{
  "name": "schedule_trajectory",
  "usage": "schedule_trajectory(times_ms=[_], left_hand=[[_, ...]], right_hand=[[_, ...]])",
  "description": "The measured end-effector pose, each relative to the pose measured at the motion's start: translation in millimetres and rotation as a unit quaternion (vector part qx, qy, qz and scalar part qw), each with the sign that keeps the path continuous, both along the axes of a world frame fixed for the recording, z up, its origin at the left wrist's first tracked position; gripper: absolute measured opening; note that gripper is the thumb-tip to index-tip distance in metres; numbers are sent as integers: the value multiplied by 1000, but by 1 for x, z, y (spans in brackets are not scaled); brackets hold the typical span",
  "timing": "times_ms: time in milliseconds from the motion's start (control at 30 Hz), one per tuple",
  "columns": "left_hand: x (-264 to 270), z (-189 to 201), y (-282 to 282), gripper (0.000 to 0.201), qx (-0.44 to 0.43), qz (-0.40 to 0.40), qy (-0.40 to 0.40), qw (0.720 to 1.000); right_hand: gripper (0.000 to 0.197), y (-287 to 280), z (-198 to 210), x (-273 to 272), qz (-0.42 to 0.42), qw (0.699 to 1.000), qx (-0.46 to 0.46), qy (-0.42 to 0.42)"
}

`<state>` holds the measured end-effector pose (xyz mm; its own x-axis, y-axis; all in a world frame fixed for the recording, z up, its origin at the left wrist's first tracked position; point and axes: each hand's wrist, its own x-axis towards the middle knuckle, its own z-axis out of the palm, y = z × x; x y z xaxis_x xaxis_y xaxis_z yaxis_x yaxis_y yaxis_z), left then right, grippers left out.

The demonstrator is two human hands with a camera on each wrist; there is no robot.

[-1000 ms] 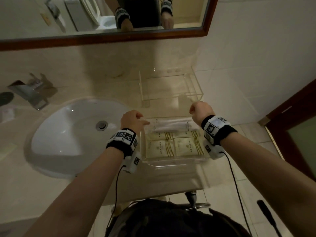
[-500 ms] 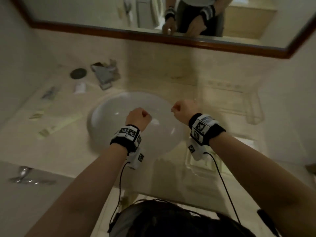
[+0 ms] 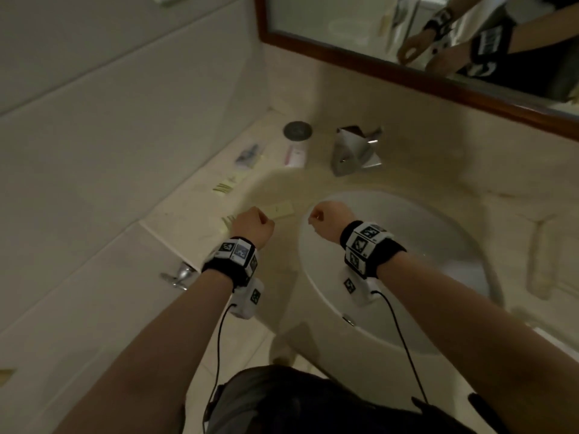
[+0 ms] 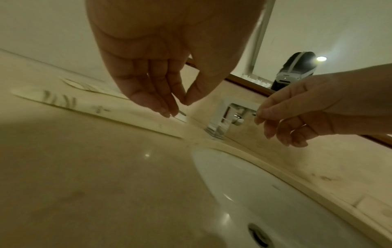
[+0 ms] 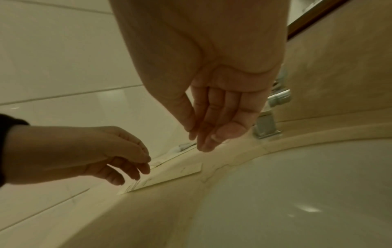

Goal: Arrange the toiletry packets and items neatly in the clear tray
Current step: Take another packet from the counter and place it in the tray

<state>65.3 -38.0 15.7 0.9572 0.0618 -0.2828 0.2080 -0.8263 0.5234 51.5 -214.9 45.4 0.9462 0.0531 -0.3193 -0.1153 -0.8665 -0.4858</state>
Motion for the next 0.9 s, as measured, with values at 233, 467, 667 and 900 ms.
schedule_trajectory(times_ms=[233, 467, 667, 900], left_hand=[[51, -28, 54, 51, 71, -51, 12, 996], [73, -50, 63, 67, 49, -117, 17, 992], [77, -37, 46, 32, 30, -188, 103, 976], [49, -15, -11, 28, -273, -148, 69, 948]], right_hand=[[24, 55, -21, 48, 30, 999, -14, 20], [28, 69, -34, 65, 36, 998, -27, 51], [38, 55, -41, 51, 35, 991, 8, 128], [38, 21, -34, 19, -105, 969, 196, 106]])
